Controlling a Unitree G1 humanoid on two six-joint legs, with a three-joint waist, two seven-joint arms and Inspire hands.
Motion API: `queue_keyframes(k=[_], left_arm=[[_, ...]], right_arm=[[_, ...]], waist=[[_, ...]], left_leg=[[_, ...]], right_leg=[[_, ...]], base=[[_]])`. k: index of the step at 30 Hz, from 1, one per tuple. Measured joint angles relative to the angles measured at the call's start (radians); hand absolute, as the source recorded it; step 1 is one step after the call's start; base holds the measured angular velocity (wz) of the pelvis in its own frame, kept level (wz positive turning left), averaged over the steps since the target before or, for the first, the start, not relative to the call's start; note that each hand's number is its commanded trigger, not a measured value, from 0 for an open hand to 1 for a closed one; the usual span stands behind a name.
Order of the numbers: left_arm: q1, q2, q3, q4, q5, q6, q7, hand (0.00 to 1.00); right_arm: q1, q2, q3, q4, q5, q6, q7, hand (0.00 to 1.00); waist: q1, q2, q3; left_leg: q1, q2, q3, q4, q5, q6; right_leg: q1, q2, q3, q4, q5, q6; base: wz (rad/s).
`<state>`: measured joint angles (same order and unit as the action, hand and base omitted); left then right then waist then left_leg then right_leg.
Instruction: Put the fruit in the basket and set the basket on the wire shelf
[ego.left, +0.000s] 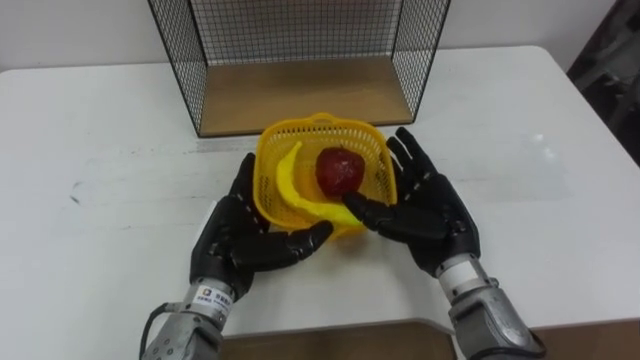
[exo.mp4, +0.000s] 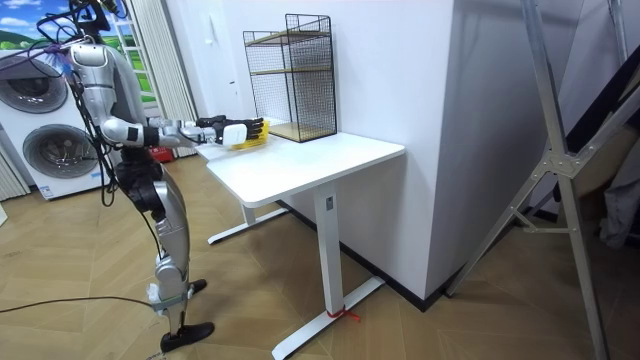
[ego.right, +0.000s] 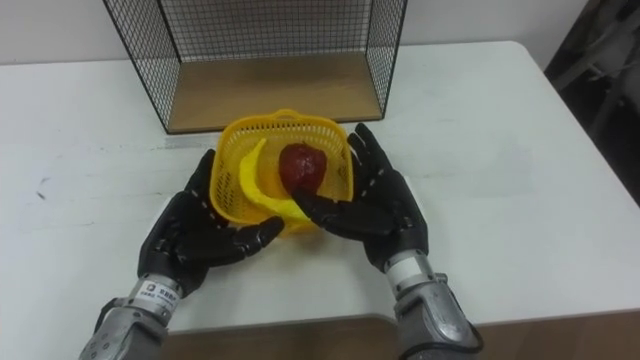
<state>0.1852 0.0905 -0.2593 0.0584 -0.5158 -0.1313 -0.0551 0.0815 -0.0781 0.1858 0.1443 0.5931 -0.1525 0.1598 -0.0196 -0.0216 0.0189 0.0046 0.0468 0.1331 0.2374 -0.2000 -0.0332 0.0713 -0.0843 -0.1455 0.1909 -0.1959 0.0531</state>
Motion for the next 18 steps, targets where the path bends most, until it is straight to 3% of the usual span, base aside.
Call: queue_keyframes(k=[10, 18], left_arm=[[-0.031, 0.003, 0.012, -0.008, 0.007, -0.001, 0.000, 0.00], [-0.031, 0.002, 0.031, -0.120, 0.007, -0.010, 0.000, 0.00]], right_arm=[[-0.018, -0.001, -0.001, -0.013, -0.089, 0.000, -0.015, 0.00], [-0.028, 0.000, -0.013, -0.136, -0.124, -0.003, -0.016, 0.00]], waist=[[0.001, -0.001, 0.0003], [-0.002, -0.011, -0.0006]], left_leg=[[0.006, 0.000, -0.002, -0.004, 0.000, 0.000], [0.010, 0.000, -0.002, -0.003, 0.000, 0.000]], right_leg=[[0.004, 0.000, 0.003, -0.002, 0.000, 0.000], [0.012, 0.000, -0.003, -0.003, 0.000, 0.000]], base=[[0.00], [0.01]])
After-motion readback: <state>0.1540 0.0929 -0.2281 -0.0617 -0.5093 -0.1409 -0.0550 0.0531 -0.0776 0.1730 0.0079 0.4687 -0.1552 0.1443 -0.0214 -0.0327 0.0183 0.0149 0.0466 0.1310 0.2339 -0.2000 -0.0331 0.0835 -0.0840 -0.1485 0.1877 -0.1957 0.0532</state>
